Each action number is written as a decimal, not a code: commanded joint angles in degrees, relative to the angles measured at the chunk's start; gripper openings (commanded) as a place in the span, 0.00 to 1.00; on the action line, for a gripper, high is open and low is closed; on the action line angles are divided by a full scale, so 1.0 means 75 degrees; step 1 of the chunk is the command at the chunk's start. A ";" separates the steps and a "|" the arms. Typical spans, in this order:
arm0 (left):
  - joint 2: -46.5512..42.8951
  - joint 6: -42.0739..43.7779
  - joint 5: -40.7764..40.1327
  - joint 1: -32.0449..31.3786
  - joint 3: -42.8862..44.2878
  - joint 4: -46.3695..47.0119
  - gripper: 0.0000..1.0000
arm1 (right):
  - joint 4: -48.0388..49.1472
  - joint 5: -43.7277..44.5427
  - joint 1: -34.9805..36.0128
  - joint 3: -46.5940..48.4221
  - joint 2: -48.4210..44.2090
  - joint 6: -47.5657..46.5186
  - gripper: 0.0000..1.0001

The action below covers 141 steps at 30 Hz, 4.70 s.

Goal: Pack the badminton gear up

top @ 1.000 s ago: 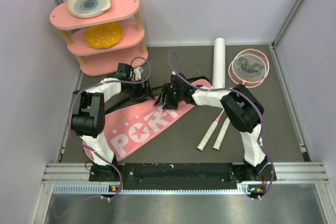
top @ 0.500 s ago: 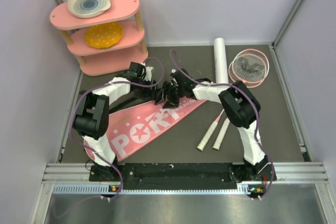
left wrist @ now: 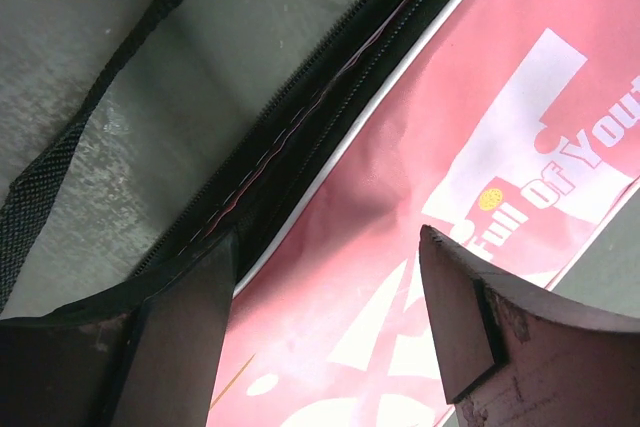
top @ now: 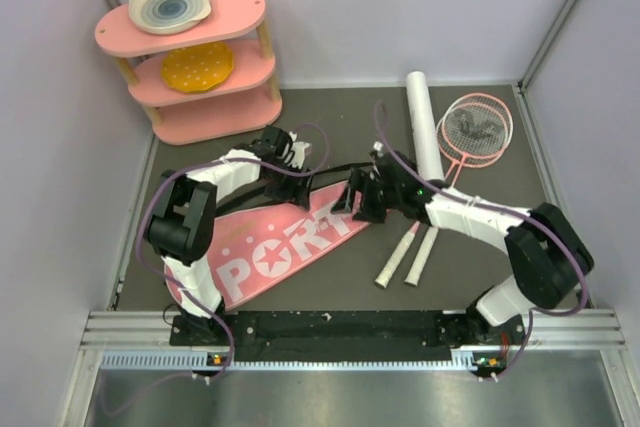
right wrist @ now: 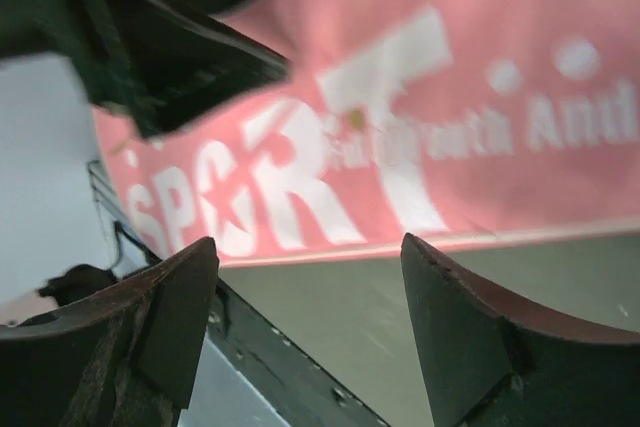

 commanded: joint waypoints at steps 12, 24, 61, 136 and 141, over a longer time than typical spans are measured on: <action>-0.0065 0.0194 0.0835 -0.0075 0.0012 -0.0490 0.51 | 0.2491 0.0637 -0.0015 -0.2517 0.0013 0.1418 0.64; -0.1892 -0.1093 -0.1822 -0.0087 0.0187 -0.0631 0.00 | 0.1368 0.0566 0.0301 -0.0574 0.0390 0.0575 0.73; -0.3370 -0.1411 -0.4661 -0.1575 -0.0410 0.1045 0.00 | -0.1949 0.2886 0.0875 0.5768 0.3189 0.1314 0.78; -0.4789 -0.2337 -0.0021 -0.0075 -0.0058 0.0564 0.81 | 0.7238 -0.4812 -0.1023 0.0881 0.1362 -0.0046 0.00; -0.4414 -0.2196 0.0457 -0.0064 -0.0070 0.0986 0.80 | 0.6675 -0.4930 -0.1070 0.1279 0.1199 -0.0117 0.00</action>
